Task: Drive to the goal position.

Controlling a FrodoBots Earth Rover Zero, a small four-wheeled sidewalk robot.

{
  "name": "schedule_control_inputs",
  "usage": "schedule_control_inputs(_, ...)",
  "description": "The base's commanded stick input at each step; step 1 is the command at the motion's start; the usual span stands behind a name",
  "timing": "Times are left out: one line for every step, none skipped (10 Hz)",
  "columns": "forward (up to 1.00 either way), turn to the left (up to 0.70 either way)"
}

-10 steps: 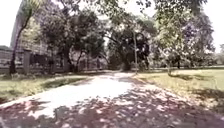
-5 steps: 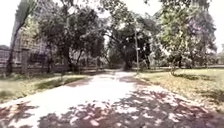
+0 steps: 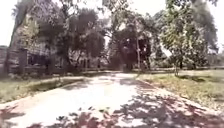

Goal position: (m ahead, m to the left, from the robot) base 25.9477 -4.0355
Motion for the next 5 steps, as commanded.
schedule_control_inputs(0.7, 0.0)
schedule_control_inputs(0.7, 0.0)
schedule_control_inputs(0.7, 0.0)
schedule_control_inputs(0.7, 0.0)
schedule_control_inputs(0.7, 0.0)
